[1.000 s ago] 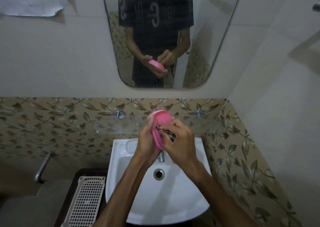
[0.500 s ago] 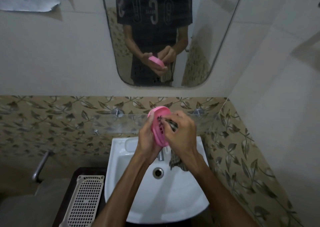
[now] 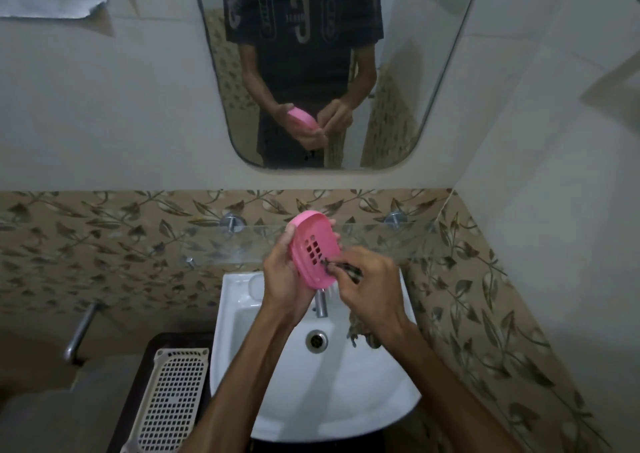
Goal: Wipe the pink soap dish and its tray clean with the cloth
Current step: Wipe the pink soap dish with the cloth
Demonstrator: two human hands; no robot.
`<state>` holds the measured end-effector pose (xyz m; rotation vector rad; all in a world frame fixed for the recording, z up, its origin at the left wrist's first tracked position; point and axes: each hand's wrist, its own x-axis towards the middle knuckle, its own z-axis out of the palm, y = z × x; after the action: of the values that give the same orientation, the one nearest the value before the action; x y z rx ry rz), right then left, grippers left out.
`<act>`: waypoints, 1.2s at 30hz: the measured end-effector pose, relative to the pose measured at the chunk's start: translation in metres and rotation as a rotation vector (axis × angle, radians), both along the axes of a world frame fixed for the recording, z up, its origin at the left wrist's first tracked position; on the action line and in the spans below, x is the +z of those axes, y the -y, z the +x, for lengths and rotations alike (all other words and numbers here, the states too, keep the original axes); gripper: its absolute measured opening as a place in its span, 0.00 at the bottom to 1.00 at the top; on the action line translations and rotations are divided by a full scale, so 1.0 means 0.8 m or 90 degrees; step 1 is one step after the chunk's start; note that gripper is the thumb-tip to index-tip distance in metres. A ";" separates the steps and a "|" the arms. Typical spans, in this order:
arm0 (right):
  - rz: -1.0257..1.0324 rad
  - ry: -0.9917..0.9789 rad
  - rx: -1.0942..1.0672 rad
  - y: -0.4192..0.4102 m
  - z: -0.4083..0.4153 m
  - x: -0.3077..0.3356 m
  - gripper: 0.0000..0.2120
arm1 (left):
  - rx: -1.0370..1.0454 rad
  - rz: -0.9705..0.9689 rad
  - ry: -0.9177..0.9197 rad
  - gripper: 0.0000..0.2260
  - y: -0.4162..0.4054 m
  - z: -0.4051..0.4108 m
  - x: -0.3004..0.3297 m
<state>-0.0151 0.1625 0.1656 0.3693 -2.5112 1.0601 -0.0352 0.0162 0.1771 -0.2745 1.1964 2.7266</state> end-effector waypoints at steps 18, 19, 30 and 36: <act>-0.105 0.030 -0.009 0.005 0.004 -0.013 0.10 | 0.016 -0.015 -0.075 0.23 -0.009 -0.003 -0.002; -0.113 0.042 -0.016 0.006 0.004 -0.014 0.09 | 0.021 -0.007 -0.076 0.23 -0.010 -0.002 -0.002; -0.271 0.149 -0.039 0.018 0.006 -0.016 0.07 | 0.046 -0.030 -0.087 0.25 -0.011 -0.004 -0.011; -0.203 0.090 -0.058 0.023 0.005 -0.017 0.10 | 0.041 -0.027 -0.095 0.35 -0.012 -0.004 -0.005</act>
<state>-0.0111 0.1442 0.1524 0.0899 -2.3943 1.4644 -0.0385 0.0255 0.1728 -0.1172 1.3062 2.8225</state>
